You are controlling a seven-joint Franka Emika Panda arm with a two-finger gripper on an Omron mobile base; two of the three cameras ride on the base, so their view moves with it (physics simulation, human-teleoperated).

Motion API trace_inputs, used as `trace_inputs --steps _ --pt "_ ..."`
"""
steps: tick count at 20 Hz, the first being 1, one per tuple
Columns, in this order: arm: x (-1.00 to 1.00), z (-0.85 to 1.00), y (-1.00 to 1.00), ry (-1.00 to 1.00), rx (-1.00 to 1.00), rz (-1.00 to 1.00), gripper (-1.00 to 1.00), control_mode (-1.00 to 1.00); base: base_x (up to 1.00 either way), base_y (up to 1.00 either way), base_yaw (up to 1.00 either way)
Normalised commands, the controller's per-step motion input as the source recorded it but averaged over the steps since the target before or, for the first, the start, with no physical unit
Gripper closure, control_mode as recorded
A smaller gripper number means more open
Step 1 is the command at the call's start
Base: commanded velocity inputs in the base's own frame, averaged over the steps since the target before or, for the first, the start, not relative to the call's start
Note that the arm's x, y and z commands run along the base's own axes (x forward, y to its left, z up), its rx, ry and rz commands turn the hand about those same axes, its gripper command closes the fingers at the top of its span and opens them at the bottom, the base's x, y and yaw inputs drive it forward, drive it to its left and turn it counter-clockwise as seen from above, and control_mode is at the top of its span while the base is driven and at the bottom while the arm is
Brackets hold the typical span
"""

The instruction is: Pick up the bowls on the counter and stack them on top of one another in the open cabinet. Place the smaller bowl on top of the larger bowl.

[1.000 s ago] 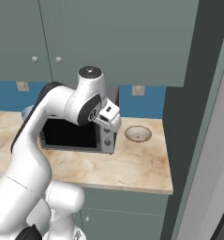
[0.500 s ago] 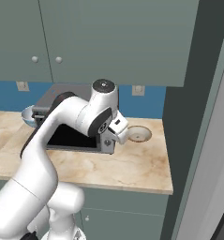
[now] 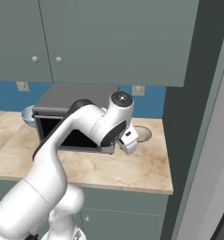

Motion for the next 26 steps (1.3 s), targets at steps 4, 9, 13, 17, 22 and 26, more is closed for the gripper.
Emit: trace_inputs --steps 4,9,13,17,22,26 --pt "0.10 -0.27 -0.25 -0.02 0.09 -0.12 -1.00 -1.00 0.00 0.00 0.00" --pt "0.14 -0.30 -0.22 -0.02 0.08 -0.13 -1.00 -1.00 0.00 0.00 0.00" --pt "0.23 -0.31 -0.14 0.00 0.05 -0.13 -1.00 -1.00 0.00 0.00 0.00" --pt "0.33 -0.29 -0.07 0.00 0.04 -0.12 -1.00 -1.00 0.00 0.00 0.00" --pt "0.41 -0.19 -0.03 0.00 0.05 -0.09 -1.00 -1.00 0.00 0.00 0.00" --pt "0.42 -0.14 0.00 0.00 0.04 -0.04 -1.00 -1.00 0.00 0.00 0.00"
